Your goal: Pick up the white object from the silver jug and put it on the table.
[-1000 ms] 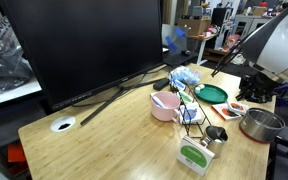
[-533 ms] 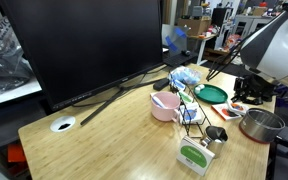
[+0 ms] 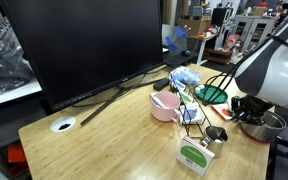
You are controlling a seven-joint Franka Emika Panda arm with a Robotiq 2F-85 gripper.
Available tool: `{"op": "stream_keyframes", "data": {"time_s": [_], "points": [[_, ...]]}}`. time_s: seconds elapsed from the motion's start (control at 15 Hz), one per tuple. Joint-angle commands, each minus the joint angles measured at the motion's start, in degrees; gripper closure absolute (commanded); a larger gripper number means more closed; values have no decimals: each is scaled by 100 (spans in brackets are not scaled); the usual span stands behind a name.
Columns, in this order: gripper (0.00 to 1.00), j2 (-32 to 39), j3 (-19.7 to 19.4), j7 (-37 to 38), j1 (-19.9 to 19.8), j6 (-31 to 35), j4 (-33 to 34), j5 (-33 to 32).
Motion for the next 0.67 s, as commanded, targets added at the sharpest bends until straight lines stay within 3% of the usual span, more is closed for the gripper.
{"op": "stream_keyframes", "data": {"time_s": [0.0, 0.2, 0.33, 0.4, 0.47, 0.53, 0.6], "points": [[98, 29, -922, 0, 823, 29, 8, -35], [98, -122, -1471, -4, 1344, 3, 26, 1], [98, -328, -1557, -20, 1489, 8, 76, 38], [98, -432, -1471, -21, 1478, 9, 98, 49], [98, -919, -1301, -22, 1423, -61, -292, 98], [98, -603, -1290, -26, 1468, -46, 107, 75], [98, -737, -1259, -34, 1492, -110, 68, 60]]}}
